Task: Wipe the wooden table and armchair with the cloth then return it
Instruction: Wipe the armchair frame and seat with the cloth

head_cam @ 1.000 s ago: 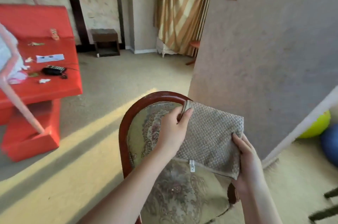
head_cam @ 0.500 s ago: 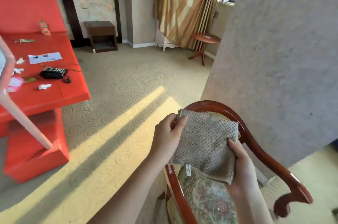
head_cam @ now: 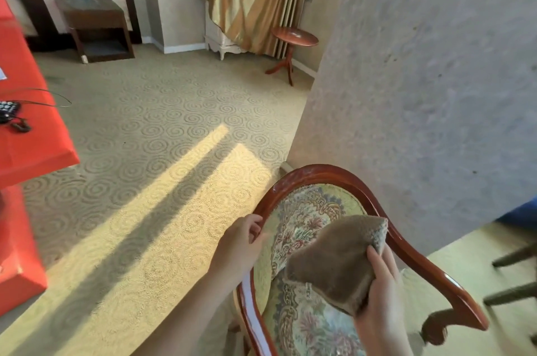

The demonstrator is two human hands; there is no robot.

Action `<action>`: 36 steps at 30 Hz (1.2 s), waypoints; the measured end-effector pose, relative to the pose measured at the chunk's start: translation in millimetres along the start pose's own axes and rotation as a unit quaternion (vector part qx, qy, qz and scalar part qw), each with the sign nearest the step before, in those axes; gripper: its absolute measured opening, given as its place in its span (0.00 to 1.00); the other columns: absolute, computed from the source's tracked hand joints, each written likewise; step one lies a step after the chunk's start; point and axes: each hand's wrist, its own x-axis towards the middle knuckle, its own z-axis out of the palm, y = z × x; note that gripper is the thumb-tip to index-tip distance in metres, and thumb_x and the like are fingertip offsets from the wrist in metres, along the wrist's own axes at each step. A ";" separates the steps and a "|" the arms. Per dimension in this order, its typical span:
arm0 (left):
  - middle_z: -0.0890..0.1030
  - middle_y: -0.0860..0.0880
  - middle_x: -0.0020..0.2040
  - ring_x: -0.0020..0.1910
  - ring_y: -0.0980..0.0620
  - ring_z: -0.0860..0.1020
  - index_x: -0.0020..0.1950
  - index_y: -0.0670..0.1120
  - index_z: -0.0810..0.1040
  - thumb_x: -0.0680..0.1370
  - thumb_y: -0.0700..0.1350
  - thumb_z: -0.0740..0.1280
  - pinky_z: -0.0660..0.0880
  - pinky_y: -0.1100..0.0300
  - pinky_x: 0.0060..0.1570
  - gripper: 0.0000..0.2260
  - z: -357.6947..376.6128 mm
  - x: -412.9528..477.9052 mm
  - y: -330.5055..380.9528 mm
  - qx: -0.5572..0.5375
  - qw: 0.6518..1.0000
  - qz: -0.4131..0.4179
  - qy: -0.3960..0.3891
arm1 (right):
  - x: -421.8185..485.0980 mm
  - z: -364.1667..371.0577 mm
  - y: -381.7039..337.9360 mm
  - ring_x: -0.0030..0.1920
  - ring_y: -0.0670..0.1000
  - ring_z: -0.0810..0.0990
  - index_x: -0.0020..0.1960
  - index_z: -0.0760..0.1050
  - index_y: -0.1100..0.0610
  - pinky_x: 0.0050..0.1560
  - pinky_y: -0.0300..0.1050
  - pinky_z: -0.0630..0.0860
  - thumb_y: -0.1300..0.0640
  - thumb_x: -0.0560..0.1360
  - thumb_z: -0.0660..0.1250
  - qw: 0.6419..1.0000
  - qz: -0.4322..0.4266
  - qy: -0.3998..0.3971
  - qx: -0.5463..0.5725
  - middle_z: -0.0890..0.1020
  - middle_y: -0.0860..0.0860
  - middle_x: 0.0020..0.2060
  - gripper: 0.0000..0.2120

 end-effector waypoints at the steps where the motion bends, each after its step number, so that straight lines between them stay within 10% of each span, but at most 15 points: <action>1: 0.75 0.51 0.62 0.57 0.53 0.75 0.71 0.50 0.67 0.77 0.56 0.64 0.73 0.58 0.56 0.24 6.4 13.3 -10.2 0.042 0.999 -0.009 -0.004 | 11.2 4.4 3.8 0.57 0.55 0.79 0.54 0.79 0.38 0.59 0.66 0.74 0.55 0.81 0.56 0.999 -0.029 0.010 -0.029 0.83 0.46 0.52 0.16; 6: 0.53 0.48 0.78 0.75 0.47 0.58 0.78 0.49 0.41 0.77 0.62 0.58 0.62 0.52 0.71 0.39 33.6 60.9 -48.6 0.192 0.980 -0.039 -0.048 | 66.9 35.4 36.8 0.36 0.53 0.78 0.62 0.75 0.40 0.39 0.50 0.77 0.57 0.82 0.56 0.978 -0.140 0.001 -0.157 0.84 0.45 0.49 0.17; 8: 0.49 0.49 0.79 0.77 0.48 0.53 0.77 0.49 0.37 0.77 0.63 0.57 0.57 0.51 0.74 0.39 44.7 75.5 -60.8 0.215 0.974 -0.044 -0.062 | 87.2 57.2 56.6 0.43 0.40 0.73 0.67 0.71 0.41 0.45 0.37 0.68 0.61 0.81 0.57 0.970 -0.171 -0.036 -0.171 0.82 0.45 0.59 0.20; 9: 0.48 0.50 0.80 0.78 0.48 0.51 0.77 0.50 0.35 0.77 0.63 0.56 0.55 0.51 0.74 0.39 48.8 81.6 -66.3 0.215 0.973 -0.051 -0.067 | 96.5 71.5 66.2 0.62 0.53 0.63 0.67 0.70 0.38 0.59 0.57 0.63 0.64 0.81 0.57 0.961 -0.195 -0.051 -0.189 0.80 0.40 0.62 0.24; 10: 0.47 0.50 0.80 0.78 0.49 0.50 0.77 0.51 0.35 0.77 0.63 0.55 0.54 0.51 0.75 0.38 51.8 87.1 -71.2 0.219 0.972 -0.054 -0.072 | 105.9 86.3 76.1 0.65 0.42 0.75 0.66 0.69 0.36 0.65 0.37 0.72 0.66 0.80 0.57 0.949 -0.215 -0.070 -0.218 0.76 0.36 0.65 0.27; 15: 0.69 0.50 0.73 0.71 0.54 0.68 0.74 0.46 0.61 0.76 0.59 0.51 0.68 0.58 0.67 0.30 67.2 107.7 -87.5 0.246 0.968 0.035 -0.016 | 149.4 139.4 135.8 0.76 0.39 0.42 0.70 0.61 0.36 0.77 0.59 0.39 0.58 0.80 0.54 0.859 -0.240 -0.185 -0.412 0.58 0.35 0.74 0.24; 20: 0.77 0.43 0.66 0.64 0.45 0.77 0.71 0.40 0.68 0.72 0.55 0.64 0.75 0.50 0.59 0.31 66.7 115.7 -95.2 0.196 0.978 0.056 -0.049 | 185.7 137.8 152.7 0.77 0.42 0.46 0.70 0.68 0.44 0.75 0.58 0.33 0.53 0.78 0.55 0.794 -0.300 -0.184 -0.495 0.61 0.34 0.73 0.21; 30: 0.81 0.46 0.60 0.60 0.46 0.80 0.67 0.40 0.72 0.70 0.56 0.67 0.75 0.46 0.60 0.30 59.9 109.4 -95.8 0.226 0.969 0.102 -0.007 | 352.7 114.4 72.0 0.77 0.49 0.52 0.68 0.72 0.58 0.74 0.63 0.37 0.55 0.80 0.53 0.849 -0.136 0.083 -0.504 0.64 0.50 0.75 0.20; 36: 0.76 0.47 0.65 0.64 0.48 0.75 0.74 0.44 0.63 0.74 0.58 0.60 0.68 0.52 0.67 0.31 63.4 105.1 -99.4 0.170 0.982 0.082 0.004 | 354.1 122.1 70.6 0.75 0.51 0.57 0.59 0.78 0.58 0.74 0.65 0.37 0.57 0.78 0.52 0.844 -0.110 0.093 -0.517 0.72 0.53 0.70 0.18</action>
